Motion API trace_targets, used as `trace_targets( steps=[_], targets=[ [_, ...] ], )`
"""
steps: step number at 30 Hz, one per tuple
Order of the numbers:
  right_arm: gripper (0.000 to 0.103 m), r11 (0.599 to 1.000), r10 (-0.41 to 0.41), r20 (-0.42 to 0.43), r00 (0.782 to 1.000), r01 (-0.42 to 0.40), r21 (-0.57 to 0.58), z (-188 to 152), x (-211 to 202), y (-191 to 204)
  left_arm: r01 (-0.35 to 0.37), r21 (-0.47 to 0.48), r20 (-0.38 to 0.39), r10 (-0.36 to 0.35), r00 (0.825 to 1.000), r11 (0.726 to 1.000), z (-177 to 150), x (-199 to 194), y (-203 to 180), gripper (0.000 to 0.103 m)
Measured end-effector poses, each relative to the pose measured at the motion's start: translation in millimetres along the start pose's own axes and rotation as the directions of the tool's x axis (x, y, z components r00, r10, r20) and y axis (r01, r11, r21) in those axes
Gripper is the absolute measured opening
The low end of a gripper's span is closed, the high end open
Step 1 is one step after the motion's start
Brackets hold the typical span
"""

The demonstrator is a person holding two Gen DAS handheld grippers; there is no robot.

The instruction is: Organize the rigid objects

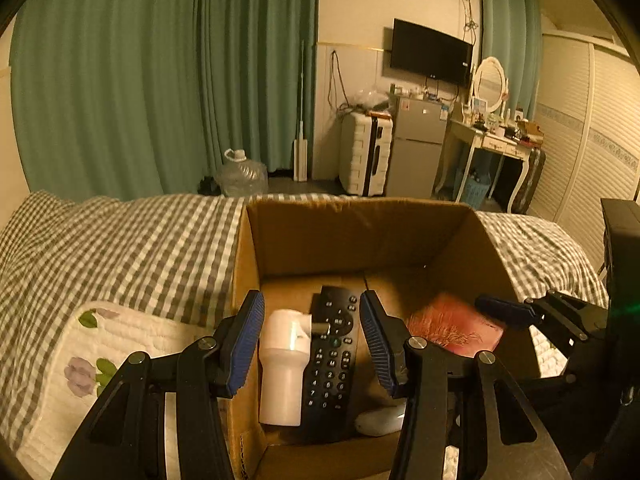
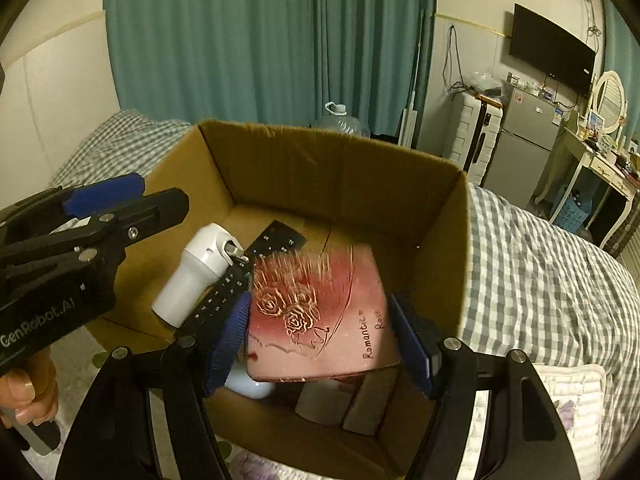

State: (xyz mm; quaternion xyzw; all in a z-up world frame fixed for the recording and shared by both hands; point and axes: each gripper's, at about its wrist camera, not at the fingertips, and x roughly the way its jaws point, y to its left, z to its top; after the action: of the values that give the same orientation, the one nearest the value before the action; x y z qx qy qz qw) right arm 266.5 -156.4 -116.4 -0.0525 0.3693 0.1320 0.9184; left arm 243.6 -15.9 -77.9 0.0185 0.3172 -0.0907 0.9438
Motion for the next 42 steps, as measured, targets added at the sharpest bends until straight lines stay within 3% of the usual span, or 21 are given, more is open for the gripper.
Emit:
trace_targets(
  steps=[6,10,18,25,34,42],
  targets=[
    [0.070,1.000,-0.016,0.045,0.999,0.016,-0.009,4.0,-12.5,2.2,-0.008,-0.014,0.008,0.008,1.000,1.000,8.4,-10.3,4.3,0.053],
    [0.076,1.000,-0.028,0.086,0.996,0.028,-0.004,10.6,-36.4,2.2,-0.012,-0.027,0.039,0.013,0.999,1.000,22.9,-32.4,6.6,0.055],
    [0.091,0.999,-0.036,0.229,0.973,0.032,0.019,28.9,-119.6,5.1,-0.028,-0.022,0.131,0.031,0.991,0.999,46.8,-105.2,0.8,0.062],
    [0.102,0.998,-0.058,0.337,0.940,0.060,0.004,31.3,-200.6,18.7,-0.036,-0.025,0.233,0.040,0.972,0.999,58.8,-179.3,-5.8,0.067],
    [0.103,0.997,-0.067,0.431,0.900,0.074,0.001,18.4,-280.7,37.0,-0.040,-0.017,0.328,0.043,0.944,0.999,46.4,-251.1,-10.7,0.068],
    [0.103,0.998,-0.066,0.433,0.899,0.069,0.009,-7.2,-299.4,52.9,-0.033,-0.017,0.342,0.037,0.939,0.999,17.5,-268.6,-12.9,0.070]
  ],
)
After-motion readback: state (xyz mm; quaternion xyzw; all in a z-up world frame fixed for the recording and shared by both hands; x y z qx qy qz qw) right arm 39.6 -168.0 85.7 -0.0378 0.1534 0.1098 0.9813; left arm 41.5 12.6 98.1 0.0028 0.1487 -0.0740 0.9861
